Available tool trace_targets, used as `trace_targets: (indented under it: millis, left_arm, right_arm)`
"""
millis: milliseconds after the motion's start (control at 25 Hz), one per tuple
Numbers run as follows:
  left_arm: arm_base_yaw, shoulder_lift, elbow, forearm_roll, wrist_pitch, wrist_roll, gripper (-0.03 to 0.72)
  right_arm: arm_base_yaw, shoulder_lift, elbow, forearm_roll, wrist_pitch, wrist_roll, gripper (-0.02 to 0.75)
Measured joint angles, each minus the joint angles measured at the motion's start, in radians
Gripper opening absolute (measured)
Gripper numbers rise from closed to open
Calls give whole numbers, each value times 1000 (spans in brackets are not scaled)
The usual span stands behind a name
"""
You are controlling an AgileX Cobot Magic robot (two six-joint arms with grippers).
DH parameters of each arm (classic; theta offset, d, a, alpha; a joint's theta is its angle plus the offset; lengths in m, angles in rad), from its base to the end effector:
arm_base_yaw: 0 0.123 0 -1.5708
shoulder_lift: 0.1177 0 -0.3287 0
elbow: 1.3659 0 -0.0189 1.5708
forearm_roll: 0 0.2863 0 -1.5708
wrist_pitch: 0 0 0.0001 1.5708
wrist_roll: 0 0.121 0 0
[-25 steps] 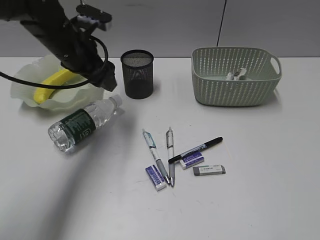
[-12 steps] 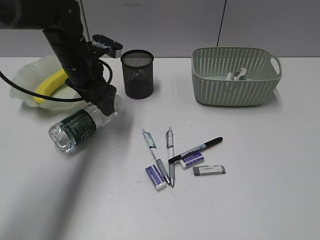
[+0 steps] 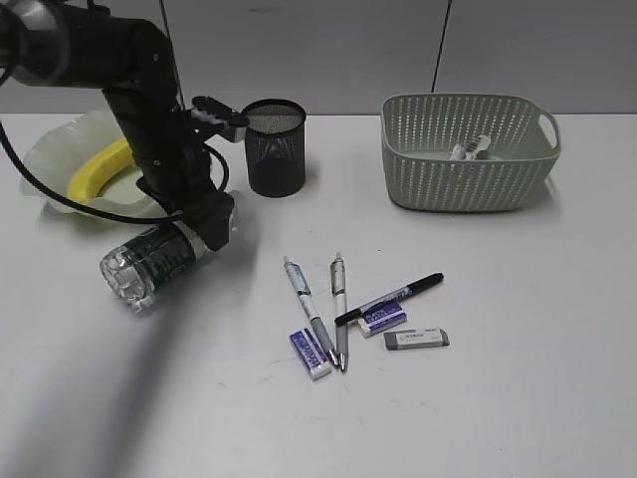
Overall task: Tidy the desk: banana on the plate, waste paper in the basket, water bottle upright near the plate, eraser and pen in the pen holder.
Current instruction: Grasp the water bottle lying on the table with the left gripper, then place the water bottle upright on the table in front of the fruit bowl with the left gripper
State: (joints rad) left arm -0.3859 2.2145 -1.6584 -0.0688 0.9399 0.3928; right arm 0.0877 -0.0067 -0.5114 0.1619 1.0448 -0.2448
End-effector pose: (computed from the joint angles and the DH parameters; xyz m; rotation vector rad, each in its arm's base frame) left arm 0.4702 -0.1983 0.1292 1.0806 2.7753 -0.0868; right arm 0.0052 0.0174 0.2874 -0.3387 1.9724 0.0919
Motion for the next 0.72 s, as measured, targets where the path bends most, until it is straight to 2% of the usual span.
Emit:
trace_targets:
  millis: [80,200,440,720]
  left_arm:
    - [0,14,0,0,0,0,599]
    - [0,19,0,2,2,-5,496]
    - [1,16,0,-13,27,-8,498]
    - [2,-76,11,-166,108,-10,498]
  right_arm:
    - [0,0,0,0,0,0,494]
    - [0,0,0,0,0,0,494]
    - [0,0,0,0,0,0,494]
    - [0,0,0,-1,0,0,494]
